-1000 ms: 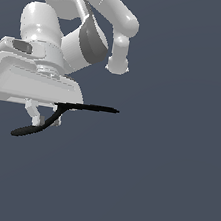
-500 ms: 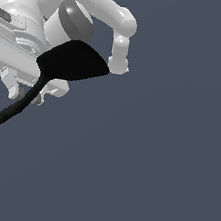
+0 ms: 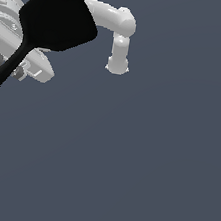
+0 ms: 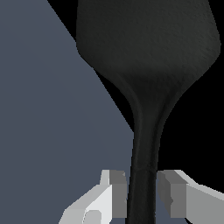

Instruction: Pick up the object and move it to a goal position.

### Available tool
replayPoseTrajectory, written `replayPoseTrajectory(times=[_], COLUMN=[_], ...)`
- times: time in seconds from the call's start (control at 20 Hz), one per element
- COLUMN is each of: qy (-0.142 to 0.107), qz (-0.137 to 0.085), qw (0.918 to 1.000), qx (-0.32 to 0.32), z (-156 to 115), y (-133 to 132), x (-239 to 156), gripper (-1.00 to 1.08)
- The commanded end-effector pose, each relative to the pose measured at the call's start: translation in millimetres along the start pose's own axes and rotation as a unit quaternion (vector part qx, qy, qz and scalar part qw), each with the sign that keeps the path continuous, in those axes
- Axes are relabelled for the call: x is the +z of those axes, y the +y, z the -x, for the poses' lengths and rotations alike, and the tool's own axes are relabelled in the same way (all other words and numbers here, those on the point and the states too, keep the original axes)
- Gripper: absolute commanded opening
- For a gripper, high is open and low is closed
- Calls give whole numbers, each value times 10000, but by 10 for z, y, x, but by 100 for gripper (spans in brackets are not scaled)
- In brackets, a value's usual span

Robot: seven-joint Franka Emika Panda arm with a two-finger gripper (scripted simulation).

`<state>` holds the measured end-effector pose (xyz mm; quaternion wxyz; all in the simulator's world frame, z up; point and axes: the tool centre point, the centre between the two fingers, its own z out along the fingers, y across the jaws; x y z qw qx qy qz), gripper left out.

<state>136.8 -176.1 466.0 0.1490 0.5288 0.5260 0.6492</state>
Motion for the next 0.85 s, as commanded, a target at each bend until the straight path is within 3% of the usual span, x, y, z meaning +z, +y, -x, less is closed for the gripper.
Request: replayPoseTrajectory(times=[0.0, 0.4, 0.8], qy=[182, 551, 622], qz=[50, 121, 123], qw=[9997, 9978, 9972], qx=[-124, -348, -387], z=[-39, -103, -124], y=[83, 224, 249], x=[-67, -193, -209], gripper=[-100, -100, -100])
